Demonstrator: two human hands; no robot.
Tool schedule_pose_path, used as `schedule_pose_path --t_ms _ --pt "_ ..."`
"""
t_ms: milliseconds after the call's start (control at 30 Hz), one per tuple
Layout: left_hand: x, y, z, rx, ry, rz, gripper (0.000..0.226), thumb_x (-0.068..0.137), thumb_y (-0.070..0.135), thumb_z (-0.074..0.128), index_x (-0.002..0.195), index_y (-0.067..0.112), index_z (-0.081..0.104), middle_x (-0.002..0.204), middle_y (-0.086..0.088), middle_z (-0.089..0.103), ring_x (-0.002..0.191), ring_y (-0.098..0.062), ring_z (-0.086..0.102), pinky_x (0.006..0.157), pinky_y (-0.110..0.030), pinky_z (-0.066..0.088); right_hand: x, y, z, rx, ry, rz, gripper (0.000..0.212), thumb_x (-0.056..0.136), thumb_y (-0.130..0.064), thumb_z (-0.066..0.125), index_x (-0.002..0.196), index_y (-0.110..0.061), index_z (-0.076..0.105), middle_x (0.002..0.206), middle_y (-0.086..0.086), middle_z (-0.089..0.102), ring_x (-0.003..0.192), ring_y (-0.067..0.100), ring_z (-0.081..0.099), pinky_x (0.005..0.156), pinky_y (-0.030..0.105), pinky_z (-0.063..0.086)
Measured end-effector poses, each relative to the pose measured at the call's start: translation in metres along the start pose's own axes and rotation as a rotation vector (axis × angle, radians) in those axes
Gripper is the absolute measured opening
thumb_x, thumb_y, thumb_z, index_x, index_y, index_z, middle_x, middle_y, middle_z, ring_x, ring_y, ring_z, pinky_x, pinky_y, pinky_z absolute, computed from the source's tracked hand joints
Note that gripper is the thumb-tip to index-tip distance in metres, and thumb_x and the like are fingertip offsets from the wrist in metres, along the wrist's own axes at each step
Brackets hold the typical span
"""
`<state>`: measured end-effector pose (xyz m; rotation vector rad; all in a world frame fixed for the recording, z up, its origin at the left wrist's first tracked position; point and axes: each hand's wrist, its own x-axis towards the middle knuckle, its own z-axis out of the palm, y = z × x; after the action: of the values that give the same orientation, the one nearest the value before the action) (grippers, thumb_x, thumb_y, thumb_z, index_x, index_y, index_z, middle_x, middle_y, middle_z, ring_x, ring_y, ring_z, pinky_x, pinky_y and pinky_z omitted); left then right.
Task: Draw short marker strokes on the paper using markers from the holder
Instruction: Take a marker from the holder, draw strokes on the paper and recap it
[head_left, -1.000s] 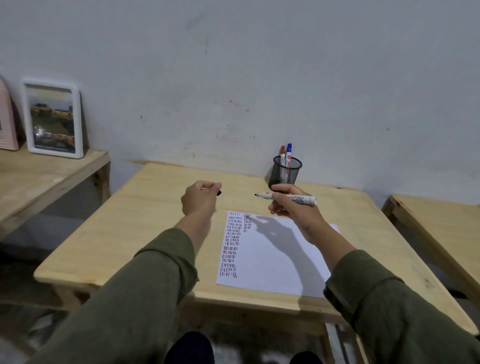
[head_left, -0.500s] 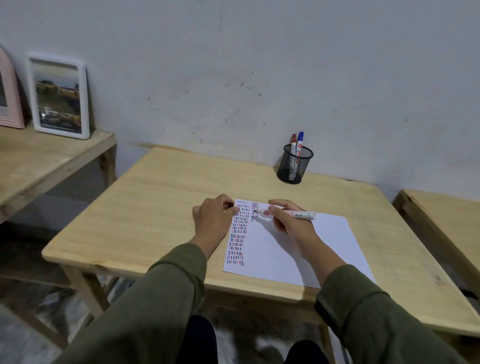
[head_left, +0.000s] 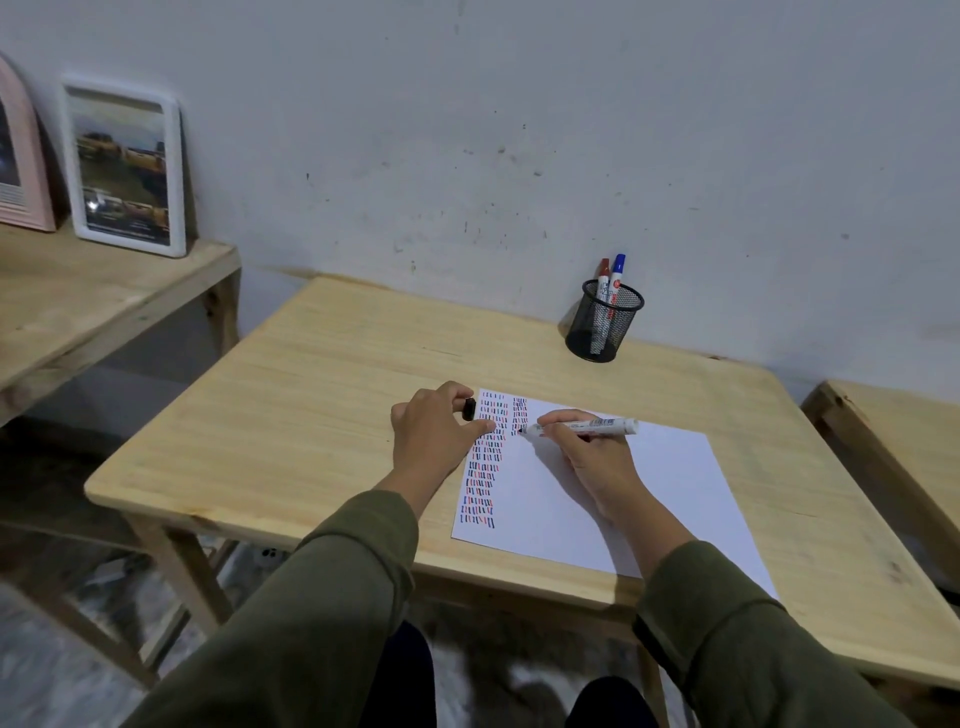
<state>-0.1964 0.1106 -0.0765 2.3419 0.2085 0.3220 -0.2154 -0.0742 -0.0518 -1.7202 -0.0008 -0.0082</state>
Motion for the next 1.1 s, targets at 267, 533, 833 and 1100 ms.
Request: schedule_pose_path --t_ms 267,533,833,1100 --pt "-0.0003 -0.0008 0.001 -0.003 0.007 0.009 0.052 0.073 0.05 0.072 0.117 0.029 0.058 0.111 0.013 0.068 0.114 -0.009 0.051 0.092 -0.03 0.025 0.0005 0.0037 -0.0005 0.002 0.027 -0.002 0.005 0.082 -0.014 0.066 0.081 -0.013 0.071 0.086 -0.011 0.069 0.07 -0.015 0.06 0.061 0.001 0.041" --pt "-0.0003 -0.0004 0.0009 -0.001 0.009 0.011 0.051 0.073 0.051 0.072 0.116 0.029 0.058 0.111 0.013 0.068 0.114 -0.01 0.052 0.088 -0.028 0.023 0.0005 0.0021 -0.0004 -0.008 0.009 0.001 0.006 0.082 -0.015 0.065 0.08 -0.014 0.071 0.089 -0.013 0.069 0.078 -0.008 0.06 0.062 0.002 0.042" --pt "0.0002 0.0001 0.0008 -0.002 0.002 0.008 0.05 0.073 0.051 0.071 0.116 0.029 0.058 0.111 0.013 0.068 0.114 -0.009 0.052 0.088 -0.028 0.022 0.0 0.001 -0.0004 -0.018 0.013 -0.022 0.011 0.082 -0.008 0.062 0.075 -0.011 0.069 0.084 -0.008 0.069 0.069 -0.013 0.06 0.059 0.002 0.041" --pt "-0.0025 0.0008 -0.0008 -0.01 -0.007 0.008 0.035 0.082 0.045 0.064 0.112 0.028 0.061 0.108 0.013 0.069 0.113 -0.009 0.053 0.088 -0.028 0.022 -0.0032 -0.0005 -0.0005 0.012 0.046 -0.012 0.014 0.083 -0.011 0.064 0.073 -0.018 0.07 0.078 -0.011 0.067 0.061 -0.009 0.056 0.055 0.006 0.039"
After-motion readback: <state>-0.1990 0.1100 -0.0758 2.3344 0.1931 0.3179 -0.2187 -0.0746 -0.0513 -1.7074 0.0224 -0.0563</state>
